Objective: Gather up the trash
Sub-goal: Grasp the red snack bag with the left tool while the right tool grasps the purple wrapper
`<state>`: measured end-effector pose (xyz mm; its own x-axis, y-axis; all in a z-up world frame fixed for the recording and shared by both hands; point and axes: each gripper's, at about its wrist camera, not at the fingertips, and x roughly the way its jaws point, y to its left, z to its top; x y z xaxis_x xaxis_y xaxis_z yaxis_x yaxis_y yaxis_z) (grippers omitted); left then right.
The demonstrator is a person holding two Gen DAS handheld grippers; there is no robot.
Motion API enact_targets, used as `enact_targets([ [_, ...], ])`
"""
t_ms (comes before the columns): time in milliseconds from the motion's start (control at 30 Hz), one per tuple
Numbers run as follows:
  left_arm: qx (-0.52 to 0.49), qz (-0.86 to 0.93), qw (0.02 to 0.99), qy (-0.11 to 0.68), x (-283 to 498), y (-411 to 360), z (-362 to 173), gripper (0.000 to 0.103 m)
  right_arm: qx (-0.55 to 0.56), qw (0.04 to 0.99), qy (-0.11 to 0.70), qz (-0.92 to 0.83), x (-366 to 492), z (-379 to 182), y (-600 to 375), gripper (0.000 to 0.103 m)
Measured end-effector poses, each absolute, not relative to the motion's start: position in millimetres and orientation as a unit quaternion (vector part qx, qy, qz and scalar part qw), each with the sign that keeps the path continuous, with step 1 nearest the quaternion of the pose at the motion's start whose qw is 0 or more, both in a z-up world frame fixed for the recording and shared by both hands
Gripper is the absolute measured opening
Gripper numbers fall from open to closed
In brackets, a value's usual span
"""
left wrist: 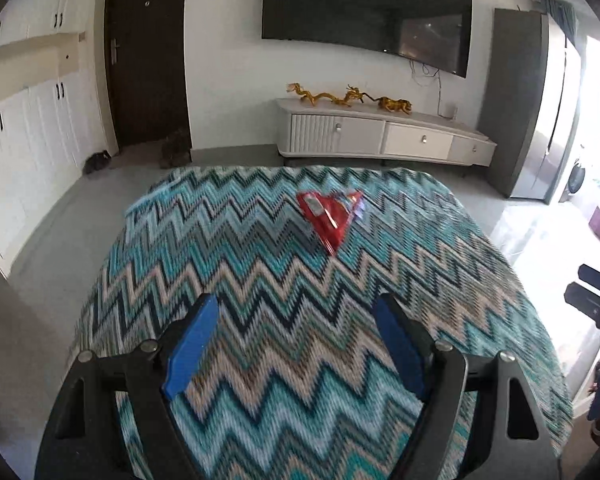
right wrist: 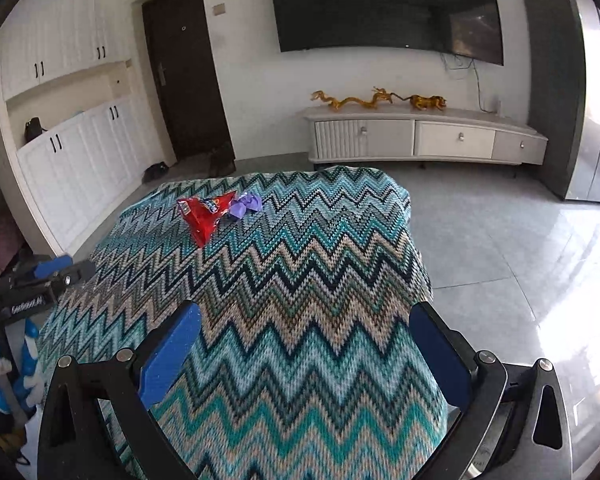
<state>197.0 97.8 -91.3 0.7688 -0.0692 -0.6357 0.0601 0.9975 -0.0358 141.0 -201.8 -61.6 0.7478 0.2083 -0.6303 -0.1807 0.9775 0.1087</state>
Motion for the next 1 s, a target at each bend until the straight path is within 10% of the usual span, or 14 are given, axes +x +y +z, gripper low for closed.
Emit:
enact_targets([
  [1000, -0.065, -0.088, 0.926, 0.362, 373, 93, -116, 0.080, 0.063, 0.924, 0.341, 0.164, 302, -78, -141, 0.102],
])
